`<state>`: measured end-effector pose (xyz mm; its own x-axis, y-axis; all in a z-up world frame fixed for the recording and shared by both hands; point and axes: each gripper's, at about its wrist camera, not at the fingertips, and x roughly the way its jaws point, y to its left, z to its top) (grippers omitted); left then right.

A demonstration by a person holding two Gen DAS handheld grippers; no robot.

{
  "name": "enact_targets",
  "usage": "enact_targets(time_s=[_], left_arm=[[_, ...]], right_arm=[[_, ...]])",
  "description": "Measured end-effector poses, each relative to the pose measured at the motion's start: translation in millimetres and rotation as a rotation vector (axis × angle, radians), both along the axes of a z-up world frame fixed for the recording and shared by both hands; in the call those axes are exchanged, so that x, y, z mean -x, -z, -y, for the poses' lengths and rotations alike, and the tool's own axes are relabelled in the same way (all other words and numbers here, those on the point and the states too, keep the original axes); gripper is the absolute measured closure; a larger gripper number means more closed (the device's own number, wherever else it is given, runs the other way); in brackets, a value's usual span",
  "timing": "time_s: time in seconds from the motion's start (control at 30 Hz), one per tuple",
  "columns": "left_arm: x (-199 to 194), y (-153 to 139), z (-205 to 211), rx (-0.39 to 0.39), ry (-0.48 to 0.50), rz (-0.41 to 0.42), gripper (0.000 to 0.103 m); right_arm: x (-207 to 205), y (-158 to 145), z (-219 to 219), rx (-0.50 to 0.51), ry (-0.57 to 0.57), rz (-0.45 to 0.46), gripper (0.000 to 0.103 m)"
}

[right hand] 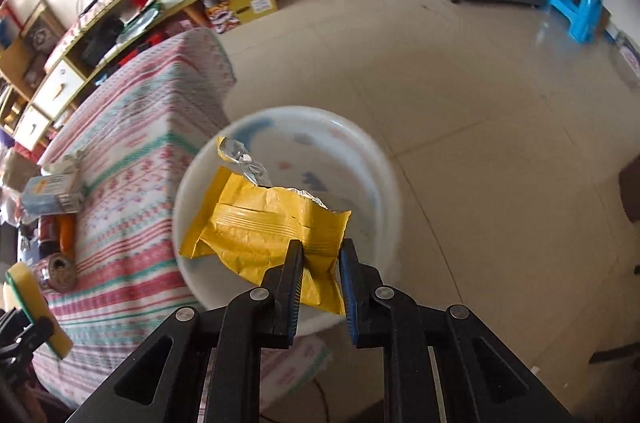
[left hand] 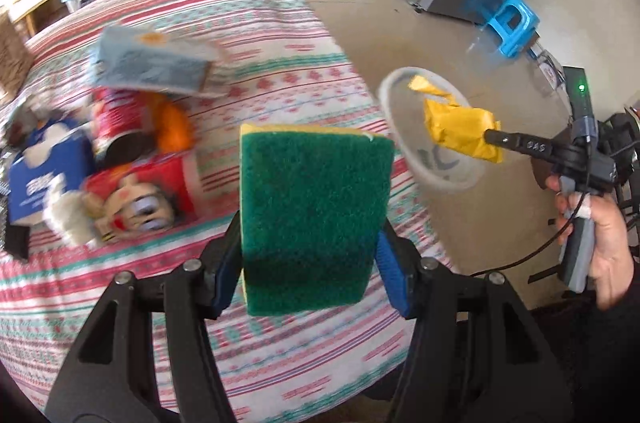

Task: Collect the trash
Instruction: 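Carry the yellow wrapper to the white bucket and open the right tool, then move the green sponge over the bucket and open the left tool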

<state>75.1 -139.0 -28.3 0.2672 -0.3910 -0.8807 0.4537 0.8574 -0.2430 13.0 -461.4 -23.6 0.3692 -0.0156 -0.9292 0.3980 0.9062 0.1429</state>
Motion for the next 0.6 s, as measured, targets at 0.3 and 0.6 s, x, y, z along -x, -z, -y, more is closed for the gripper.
enact_targets(time_s=[0.3,0.6], left_arm=[[-10,7,81,0.012,0.116,0.008,0.042],[-20,24,140,0.006,0.205,0.028,0.041]], right_arm=[[10,-1,11,-0.047,0.012,0.024,0.061],[35,-6,24,-0.018,0.023,0.029,0.054]])
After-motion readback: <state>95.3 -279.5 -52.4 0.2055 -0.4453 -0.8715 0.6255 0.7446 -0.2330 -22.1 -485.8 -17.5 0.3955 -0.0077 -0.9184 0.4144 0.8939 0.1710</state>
